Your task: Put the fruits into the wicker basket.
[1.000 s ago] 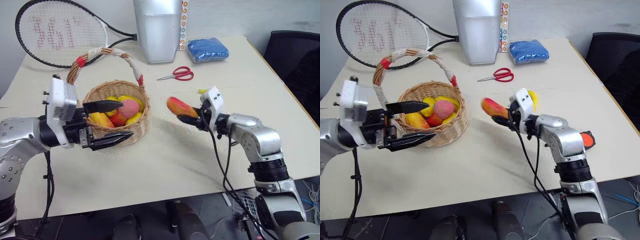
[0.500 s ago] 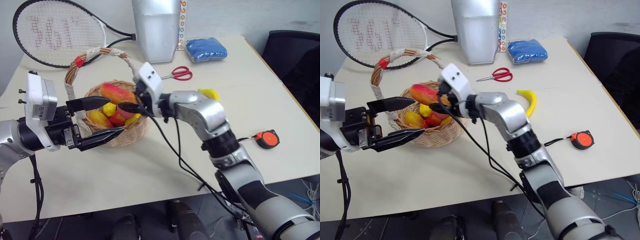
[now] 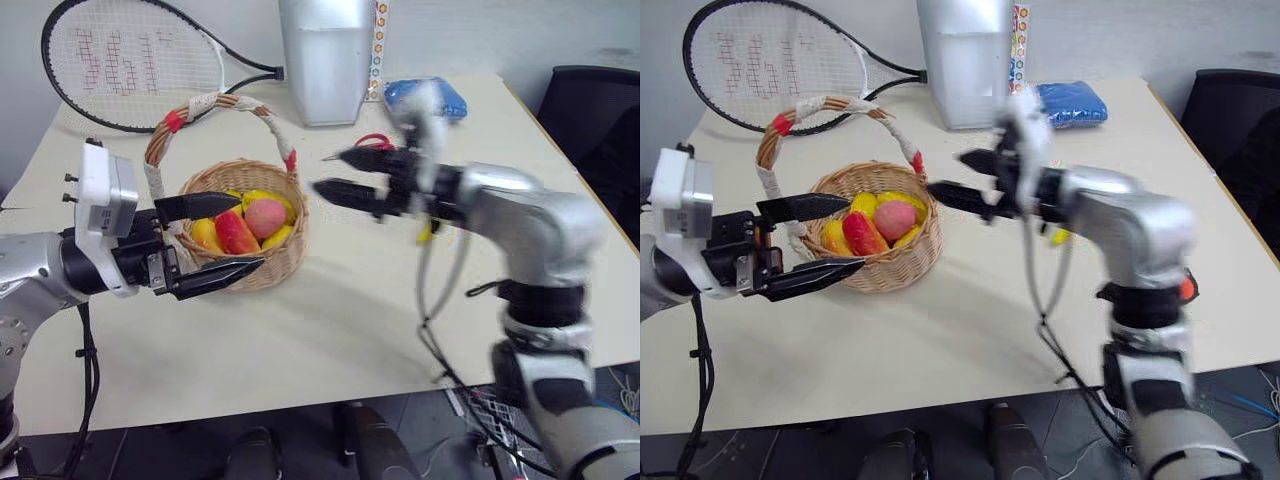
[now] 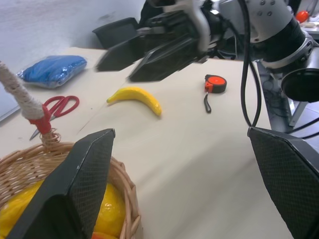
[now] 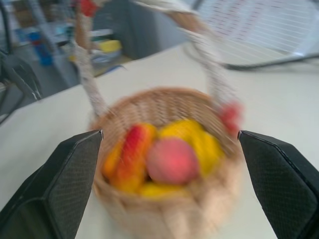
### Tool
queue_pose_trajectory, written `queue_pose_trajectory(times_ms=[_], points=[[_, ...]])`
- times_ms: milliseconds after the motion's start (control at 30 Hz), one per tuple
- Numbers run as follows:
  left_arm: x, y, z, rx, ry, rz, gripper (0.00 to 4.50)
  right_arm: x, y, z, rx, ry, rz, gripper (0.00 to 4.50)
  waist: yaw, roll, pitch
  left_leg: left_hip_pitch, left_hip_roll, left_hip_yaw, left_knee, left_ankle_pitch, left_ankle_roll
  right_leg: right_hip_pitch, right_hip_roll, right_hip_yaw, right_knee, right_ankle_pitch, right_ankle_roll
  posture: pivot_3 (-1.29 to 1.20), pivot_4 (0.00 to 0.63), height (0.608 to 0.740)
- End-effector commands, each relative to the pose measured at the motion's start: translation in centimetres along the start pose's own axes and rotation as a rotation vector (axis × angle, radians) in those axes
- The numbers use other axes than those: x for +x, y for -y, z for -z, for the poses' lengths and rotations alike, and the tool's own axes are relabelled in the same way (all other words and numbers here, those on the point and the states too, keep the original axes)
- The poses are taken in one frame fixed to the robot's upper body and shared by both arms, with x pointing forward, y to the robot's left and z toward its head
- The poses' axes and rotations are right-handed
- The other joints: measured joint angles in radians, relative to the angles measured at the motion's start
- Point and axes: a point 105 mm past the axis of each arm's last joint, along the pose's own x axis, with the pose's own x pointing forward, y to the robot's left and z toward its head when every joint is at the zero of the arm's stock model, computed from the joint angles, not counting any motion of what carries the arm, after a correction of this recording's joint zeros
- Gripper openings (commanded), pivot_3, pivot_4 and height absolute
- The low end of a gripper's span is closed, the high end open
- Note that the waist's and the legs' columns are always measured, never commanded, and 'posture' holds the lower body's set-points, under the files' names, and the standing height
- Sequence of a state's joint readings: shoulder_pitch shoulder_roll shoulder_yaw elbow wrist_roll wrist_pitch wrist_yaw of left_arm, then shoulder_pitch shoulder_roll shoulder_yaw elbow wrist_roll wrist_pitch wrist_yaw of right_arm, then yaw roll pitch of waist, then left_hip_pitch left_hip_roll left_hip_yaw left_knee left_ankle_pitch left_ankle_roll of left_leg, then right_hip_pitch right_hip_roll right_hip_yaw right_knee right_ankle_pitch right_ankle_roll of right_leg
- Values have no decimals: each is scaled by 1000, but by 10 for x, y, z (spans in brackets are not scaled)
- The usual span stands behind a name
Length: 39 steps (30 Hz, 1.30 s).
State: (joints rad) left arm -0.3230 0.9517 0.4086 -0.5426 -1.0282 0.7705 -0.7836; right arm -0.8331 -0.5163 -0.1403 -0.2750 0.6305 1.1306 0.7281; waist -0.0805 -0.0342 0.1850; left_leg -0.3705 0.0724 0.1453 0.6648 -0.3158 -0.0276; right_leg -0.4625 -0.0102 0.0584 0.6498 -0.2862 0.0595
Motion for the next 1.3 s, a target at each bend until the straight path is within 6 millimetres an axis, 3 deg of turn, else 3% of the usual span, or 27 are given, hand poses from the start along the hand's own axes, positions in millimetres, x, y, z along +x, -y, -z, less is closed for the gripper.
queue_pose_trajectory(times_ms=[33, 100, 167, 267, 333, 533, 733, 800, 933, 1133, 1233, 1300], points=[[5, 0, -6, 40, 17, 46, 4500, -70, 24, 22, 16, -118, 212, 4478, 0, 0, 0, 0, 0, 0, 0, 0, 0, 0, 0, 0, 0, 0, 0, 0, 150, 740], [8, 0, -6, 40, 22, 70, 4500, -110, 41, 43, 58, -219, 380, 4478, 1, 0, 0, 1, -1, 0, -1, 0, 0, 0, 1, 1, 0, 0, 0, 0, 150, 740], [10, 1, -6, 39, 25, 87, 4500, -137, 45, 52, 113, -243, 476, 4478, -8, 0, 0, 1, 0, 1, -1, 0, 0, 0, 1, 2, 0, 0, 1, 0, 150, 740], [13, 1, -3, 31, 24, 103, 4500, -164, 43, 61, 141, -270, 552, 4478, -16, 0, 0, 4, -2, -1, -1, 0, -1, 0, 3, 9, 3, 1, 1, 0, 150, 740], [15, 1, -1, 24, 19, 114, 4500, -171, 47, 64, 121, -277, 604, 4478, -19, 0, 0, 6, -2, -2, -1, 1, -2, 0, 4, 10, 4, 1, 1, 0, 150, 740], [23, 2, -9, 27, 62, 143, 4500, -137, 83, 62, 59, -200, 708, 4478, -32, -1, 1, 7, -4, -2, -1, 2, -2, 1, 4, 12, 4, 1, 3, 0, 150, 740], [31, 8, -16, 70, 69, 166, 4500, -77, 135, 63, 80, -119, 828, 4478, -33, 0, 1, 5, -4, -1, -2, 2, -2, -1, 4, 13, 3, 1, 3, 0, 150, 740], [33, 7, -18, 79, 80, 148, 4500, -58, 148, 74, 107, -132, 858, 4478, -33, 0, 1, 4, -4, -1, -2, 2, -2, -2, 4, 13, 3, 1, 3, 0, 150, 740], [32, 10, -20, 81, 90, 130, 4500, -34, 165, 95, 150, -183, 905, 4478, -31, 0, 1, 3, -4, 0, -2, 2, -2, -2, 2, 11, 3, 1, 3, 0, 150, 740], [26, 10, -18, 80, 77, 84, 4500, -5, 171, 115, 184, -207, 883, 4478, -37, 0, 1, 3, -4, 0, -1, 2, -1, -2, 2, 11, 3, 1, 3, 0, 150, 740], [27, 9, -19, 82, 79, 70, 4500, 7, 166, 119, 186, -194, 808, 3875, -41, 0, 1, 3, -4, 0, -1, 2, -2, -2, 3, 10, 4, 1, 3, 0, 150, 740], [26, 8, -19, 78, 79, 62, 4500, 9, 165, 121, 185, -187, 804, 3212, -46, 0, 1, 3, -4, 0, -1, 2, -2, -1, 2, 10, 4, 1, 3, 0, 150, 740]])
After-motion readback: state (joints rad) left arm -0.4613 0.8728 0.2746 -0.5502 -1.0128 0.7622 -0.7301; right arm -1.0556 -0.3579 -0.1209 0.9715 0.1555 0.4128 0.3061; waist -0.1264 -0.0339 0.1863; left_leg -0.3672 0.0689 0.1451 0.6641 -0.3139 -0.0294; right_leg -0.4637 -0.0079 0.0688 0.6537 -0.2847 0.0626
